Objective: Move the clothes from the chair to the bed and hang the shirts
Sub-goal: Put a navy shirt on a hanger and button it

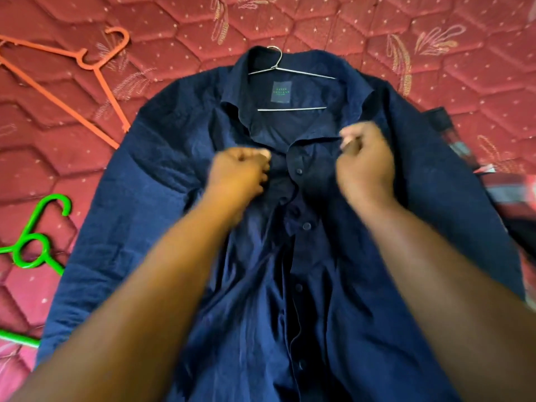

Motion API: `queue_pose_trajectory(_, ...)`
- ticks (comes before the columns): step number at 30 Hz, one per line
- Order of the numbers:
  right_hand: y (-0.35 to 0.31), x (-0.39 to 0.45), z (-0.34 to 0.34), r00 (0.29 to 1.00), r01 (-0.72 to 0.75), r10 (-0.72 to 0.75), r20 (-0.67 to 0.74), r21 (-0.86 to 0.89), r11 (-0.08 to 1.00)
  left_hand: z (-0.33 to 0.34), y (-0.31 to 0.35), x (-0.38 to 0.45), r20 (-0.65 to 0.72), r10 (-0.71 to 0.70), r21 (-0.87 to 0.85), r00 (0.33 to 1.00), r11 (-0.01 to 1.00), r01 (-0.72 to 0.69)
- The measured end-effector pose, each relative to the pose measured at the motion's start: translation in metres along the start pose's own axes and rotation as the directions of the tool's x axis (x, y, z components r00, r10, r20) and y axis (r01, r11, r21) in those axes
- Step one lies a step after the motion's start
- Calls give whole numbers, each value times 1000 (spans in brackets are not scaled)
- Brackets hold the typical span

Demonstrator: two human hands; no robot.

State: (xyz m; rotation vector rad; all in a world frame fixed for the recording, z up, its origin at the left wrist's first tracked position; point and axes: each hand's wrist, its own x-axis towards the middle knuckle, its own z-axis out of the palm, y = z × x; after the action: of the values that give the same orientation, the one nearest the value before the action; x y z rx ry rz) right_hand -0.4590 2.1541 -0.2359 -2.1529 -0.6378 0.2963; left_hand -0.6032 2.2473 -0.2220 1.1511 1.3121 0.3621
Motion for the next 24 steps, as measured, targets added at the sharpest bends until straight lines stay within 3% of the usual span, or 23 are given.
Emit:
queue_pose_trajectory(2, 2, 45, -23, 988, 105, -110, -112, -54, 993, -36, 27, 34, -135, 227, 144, 965, 968, -208)
queue_pose_trajectory(4, 3, 94, -38, 991, 101, -117, -69, -201, 974, -61, 49, 75, -177, 442, 506, 879, 807, -304)
queue_pose_trajectory(6, 6, 129, -38, 993, 79, -33, 118, -420, 904, -69, 57, 109, -123, 464, 832, 877, 531, -164)
queue_pose_trajectory(8, 10, 137, -22, 933, 134, 100, 347, -589, 797, -64, 55, 128, -29, 401, 960, 916, 268, -87)
queue_pose_trajectory(9, 14, 133, -12, 912, 163, 133, 389, -637, 753, -59, 51, 134, 10, 381, 971, 924, 217, -100)
queue_pose_trajectory(12, 30, 111, 6, 964, 161, 29, 263, -672, 723, -55, 38, 143, 1, 459, 973, 889, 206, -107)
queue_pose_trajectory(15, 42, 103, 7, 988, 103, -14, 155, -584, 805, -56, 27, 138, -27, 521, 963, 853, 243, -117)
queue_pose_trajectory(21, 25, 117, -12, 918, 169, 85, 387, -576, 800, -63, -9, 108, -76, 608, 906, 791, 373, -199)
queue_pose_trajectory(24, 21, 108, -24, 914, 192, 61, 400, -562, 805, -67, -19, 84, -134, 636, 864, 760, 450, -224)
